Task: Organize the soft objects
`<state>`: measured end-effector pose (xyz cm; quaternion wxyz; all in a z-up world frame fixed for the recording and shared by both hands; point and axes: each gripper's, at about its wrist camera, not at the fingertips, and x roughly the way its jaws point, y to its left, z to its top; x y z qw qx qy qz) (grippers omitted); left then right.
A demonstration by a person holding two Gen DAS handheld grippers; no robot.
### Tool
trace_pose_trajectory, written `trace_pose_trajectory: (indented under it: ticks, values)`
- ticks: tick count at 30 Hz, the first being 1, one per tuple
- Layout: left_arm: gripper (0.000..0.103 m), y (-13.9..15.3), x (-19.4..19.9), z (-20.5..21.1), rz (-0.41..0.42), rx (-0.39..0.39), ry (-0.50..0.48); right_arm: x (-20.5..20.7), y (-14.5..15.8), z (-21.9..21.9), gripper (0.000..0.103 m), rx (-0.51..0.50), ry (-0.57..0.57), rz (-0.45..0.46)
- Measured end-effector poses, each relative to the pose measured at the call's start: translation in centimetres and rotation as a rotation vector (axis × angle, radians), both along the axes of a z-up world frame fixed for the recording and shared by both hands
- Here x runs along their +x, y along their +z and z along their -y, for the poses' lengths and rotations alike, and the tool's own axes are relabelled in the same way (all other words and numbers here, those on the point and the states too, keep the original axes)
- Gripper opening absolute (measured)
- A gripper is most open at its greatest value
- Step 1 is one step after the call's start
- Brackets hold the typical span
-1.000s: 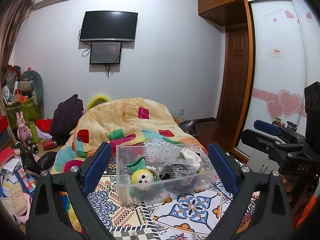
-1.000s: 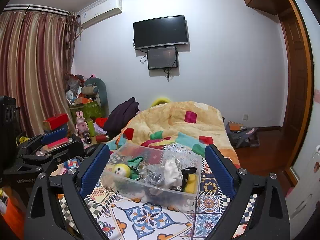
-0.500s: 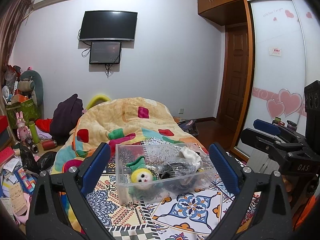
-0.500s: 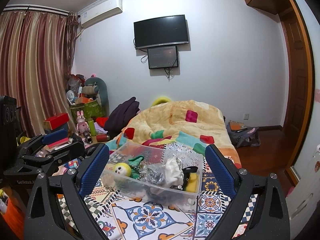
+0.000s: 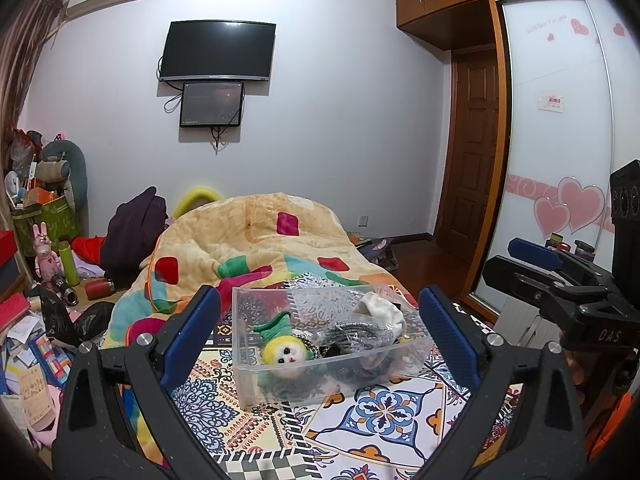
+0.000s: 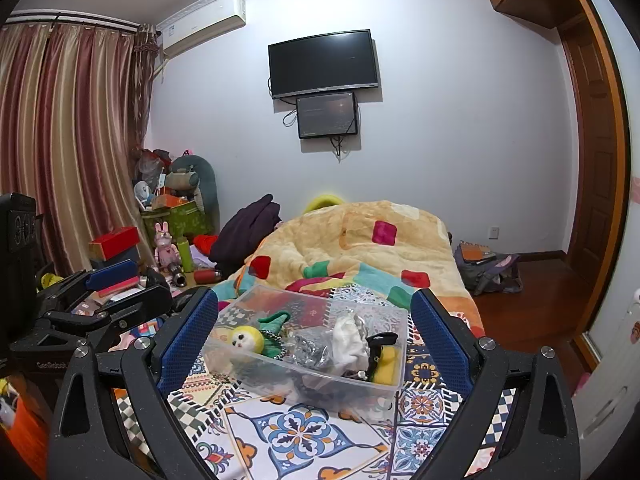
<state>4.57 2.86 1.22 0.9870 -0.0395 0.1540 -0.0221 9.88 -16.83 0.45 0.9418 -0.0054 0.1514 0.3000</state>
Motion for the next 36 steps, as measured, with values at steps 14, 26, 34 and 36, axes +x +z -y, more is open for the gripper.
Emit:
trace_pose_trajectory:
  ticks: [14,26,34,36]
  values:
    - [0.102,-0.01,0.06,-0.16,-0.004,-0.002,-0.002,-0.43,0.29,-0.34,0.097,0.002,0.002,0.001]
    - [0.102,0.13,-0.28,0.17,0.007,-0.003,-0.010,-0.49,0.34,-0.38,0.097,0.006,0.002,0.002]
    - [0.102,0.14,-0.24,0.33,-0.001,-0.002,-0.013,-0.72,0.39,-0.58,0.097,0.006,0.004,0.001]
    - [0.102,0.14,-0.21,0.33,-0.002,0.000,-0.016,-0.77,0.38,-0.73,0.097,0.005,0.006,0.000]
